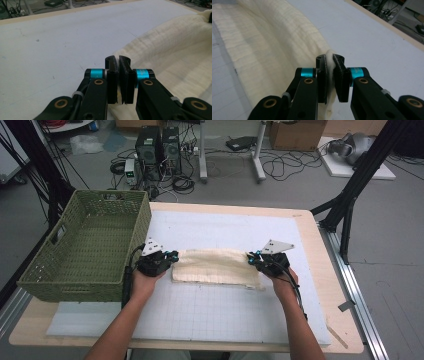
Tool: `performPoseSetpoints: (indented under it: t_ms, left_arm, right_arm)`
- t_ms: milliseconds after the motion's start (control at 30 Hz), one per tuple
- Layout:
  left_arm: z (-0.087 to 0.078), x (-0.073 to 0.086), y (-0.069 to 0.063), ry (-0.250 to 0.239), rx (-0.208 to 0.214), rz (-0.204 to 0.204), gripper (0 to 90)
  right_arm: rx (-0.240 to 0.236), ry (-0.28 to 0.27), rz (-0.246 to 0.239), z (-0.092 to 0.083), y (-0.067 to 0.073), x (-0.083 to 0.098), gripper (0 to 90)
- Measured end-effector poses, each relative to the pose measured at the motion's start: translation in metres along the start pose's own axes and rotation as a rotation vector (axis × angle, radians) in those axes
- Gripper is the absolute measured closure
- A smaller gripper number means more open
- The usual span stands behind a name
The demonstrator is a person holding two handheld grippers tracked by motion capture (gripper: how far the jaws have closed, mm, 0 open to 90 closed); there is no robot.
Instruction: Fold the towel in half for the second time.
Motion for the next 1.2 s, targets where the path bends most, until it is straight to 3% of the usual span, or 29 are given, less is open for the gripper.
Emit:
performPoseSetpoints:
  t_ms: [100, 167, 300, 467, 533, 633, 733, 900, 1033, 1067, 1200]
  left_arm:
    - [-0.002, 0.004, -0.003, 0.012, 0.010, -0.001, 85.0]
    - [-0.005, 0.007, -0.004, 0.036, 0.023, -0.009, 85.0]
    - [-0.009, 0.009, -0.009, 0.035, 0.025, 0.000, 84.8]
    - [-0.010, 0.018, -0.014, 0.080, 0.035, 0.002, 84.1]
    - [-0.012, 0.018, -0.015, 0.067, 0.026, 0.009, 84.1]
    - [-0.013, 0.021, -0.015, 0.087, 0.031, -0.006, 83.1]
    - [-0.018, 0.020, -0.015, 0.080, 0.023, -0.029, 71.4]
    - [-0.033, 0.000, -0.022, -0.034, 0.003, -0.021, 56.4]
    - [-0.036, -0.015, -0.030, -0.093, 0.004, -0.008, 54.4]
    - [-0.034, -0.016, -0.031, -0.093, 0.013, -0.010, 54.5]
    - [-0.019, -0.005, -0.043, -0.007, 0.062, 0.006, 59.3]
  right_arm:
    - [-0.011, -0.021, 0.025, -0.003, 0.003, 0.009, 82.6]
    - [-0.033, -0.004, 0.029, -0.005, 0.007, 0.012, 82.6]
    - [-0.033, -0.030, 0.015, -0.010, 0.014, 0.018, 82.6]
    - [-0.041, -0.029, 0.030, -0.014, 0.019, 0.029, 82.6]
    - [-0.041, -0.023, 0.022, -0.015, 0.021, 0.032, 82.6]
    - [-0.044, -0.011, 0.009, -0.016, 0.025, 0.036, 82.6]
    - [-0.040, -0.012, 0.005, -0.017, 0.027, 0.040, 82.6]
    - [-0.040, -0.010, 0.006, -0.019, 0.029, 0.044, 82.4]
    - [-0.036, -0.015, 0.000, -0.020, 0.031, 0.046, 82.4]
    - [-0.037, -0.014, 0.002, -0.020, 0.031, 0.046, 82.3]
    - [-0.032, -0.017, 0.004, -0.021, 0.032, 0.046, 82.0]
Point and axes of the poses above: each handheld gripper's, and its own axes: z roughly forward along the jaws, x roughly out of its underside, y roughly to its left, the point moved 4 cm from there along z, roughly forward along the jaws, and after that the axes turned 4 degrees about z, right-handed, at the moved point
